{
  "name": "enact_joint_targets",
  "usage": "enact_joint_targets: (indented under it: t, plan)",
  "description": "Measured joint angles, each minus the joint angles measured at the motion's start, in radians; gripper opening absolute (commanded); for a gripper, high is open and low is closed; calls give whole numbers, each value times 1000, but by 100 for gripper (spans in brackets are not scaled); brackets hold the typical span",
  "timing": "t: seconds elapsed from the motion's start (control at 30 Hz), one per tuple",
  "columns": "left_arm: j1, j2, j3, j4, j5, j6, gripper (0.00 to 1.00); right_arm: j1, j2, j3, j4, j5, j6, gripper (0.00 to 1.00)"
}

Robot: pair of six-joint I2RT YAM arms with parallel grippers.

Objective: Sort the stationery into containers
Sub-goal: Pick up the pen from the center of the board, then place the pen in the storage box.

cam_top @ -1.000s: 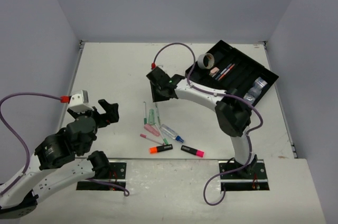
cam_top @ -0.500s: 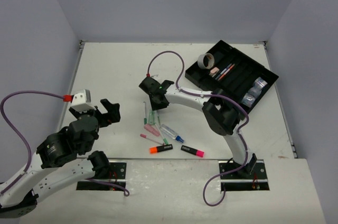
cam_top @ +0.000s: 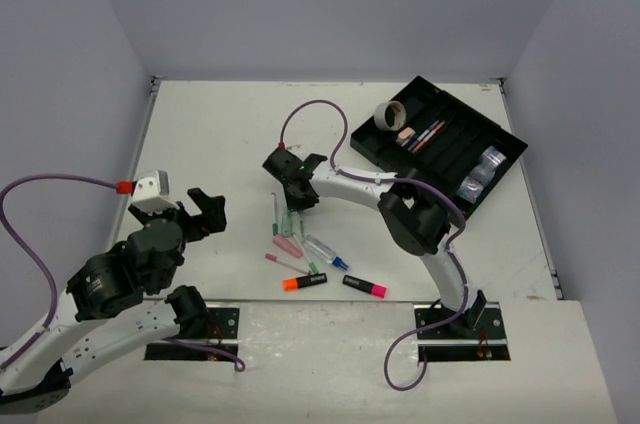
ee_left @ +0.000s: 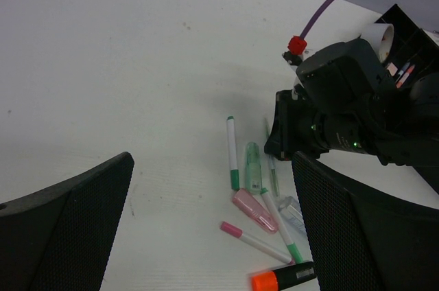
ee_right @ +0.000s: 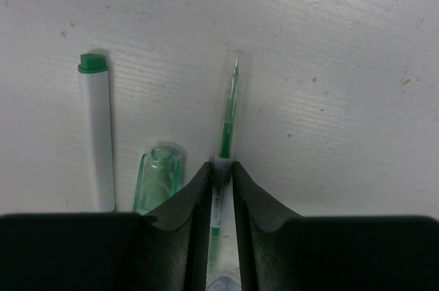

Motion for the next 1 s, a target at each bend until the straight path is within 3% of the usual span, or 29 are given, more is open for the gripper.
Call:
enact_joint_targets:
  t: [0.1, 0.33, 0.5, 0.77, 0.87, 1.0]
  plan:
    - [0, -2, 0, 0, 0, 0, 100, -3, 0, 0, 0, 1, 6, 3]
    - [0, -4, 0, 1, 2, 1, 100, -40, -3, 0, 1, -18, 7, 0]
    - [0, -4, 0, 1, 4, 1, 100, -136, -78, -26, 54, -140, 15, 0]
    - [0, -17, 0, 1, 5, 1, 100, -498, -449, -131, 183, -187, 34, 0]
    - [0, -28, 0, 1, 6, 1, 100, -676, -500, -141, 211, -176, 35, 1]
    - [0, -34, 0, 1, 7, 1, 100, -844, -444, -139, 217, -171, 37, 1]
